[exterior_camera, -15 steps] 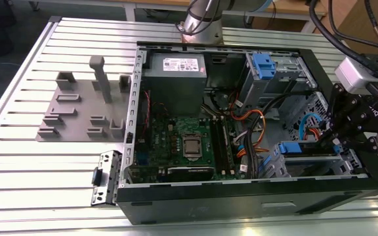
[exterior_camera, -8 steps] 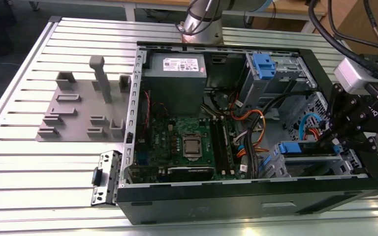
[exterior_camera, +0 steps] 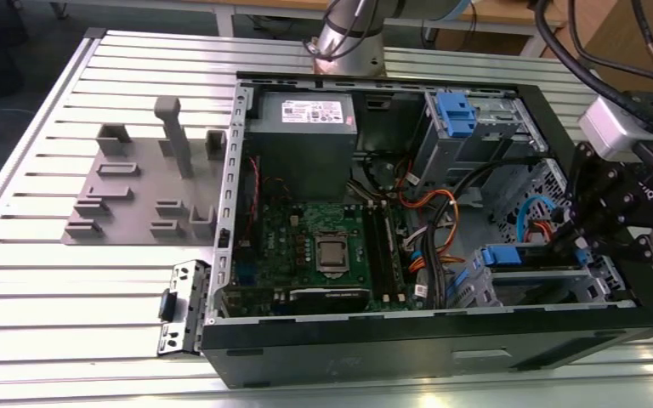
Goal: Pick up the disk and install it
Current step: 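Insert the first disk wire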
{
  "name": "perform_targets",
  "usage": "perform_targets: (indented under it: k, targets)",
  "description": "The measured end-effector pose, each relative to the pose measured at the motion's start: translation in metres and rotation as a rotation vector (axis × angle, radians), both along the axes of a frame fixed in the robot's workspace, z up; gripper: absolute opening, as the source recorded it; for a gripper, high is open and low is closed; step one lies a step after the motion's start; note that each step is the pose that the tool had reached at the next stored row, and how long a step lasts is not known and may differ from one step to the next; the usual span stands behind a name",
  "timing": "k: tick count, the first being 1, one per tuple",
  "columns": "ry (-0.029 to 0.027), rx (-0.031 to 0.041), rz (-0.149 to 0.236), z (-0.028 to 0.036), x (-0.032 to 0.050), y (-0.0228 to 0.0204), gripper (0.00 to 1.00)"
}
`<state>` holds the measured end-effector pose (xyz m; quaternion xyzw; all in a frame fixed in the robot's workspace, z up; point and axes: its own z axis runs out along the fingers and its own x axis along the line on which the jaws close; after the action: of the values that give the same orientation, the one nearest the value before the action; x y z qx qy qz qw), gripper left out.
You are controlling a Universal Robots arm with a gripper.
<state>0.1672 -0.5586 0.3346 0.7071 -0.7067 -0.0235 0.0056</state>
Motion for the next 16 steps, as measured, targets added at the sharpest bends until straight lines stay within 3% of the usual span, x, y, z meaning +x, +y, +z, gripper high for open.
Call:
perform_targets:
  k: [2, 3, 16]
  targets:
    - [0.0, 0.0149, 0.0, -0.0002, 0.0, -0.0002, 0.16]
    - [0.0, 0.019, 0.0, -0.0002, 0.0, -0.0003, 0.16]
    - [0.0, 0.0212, 0.0, -0.0013, 0.0, -0.0074, 0.16]
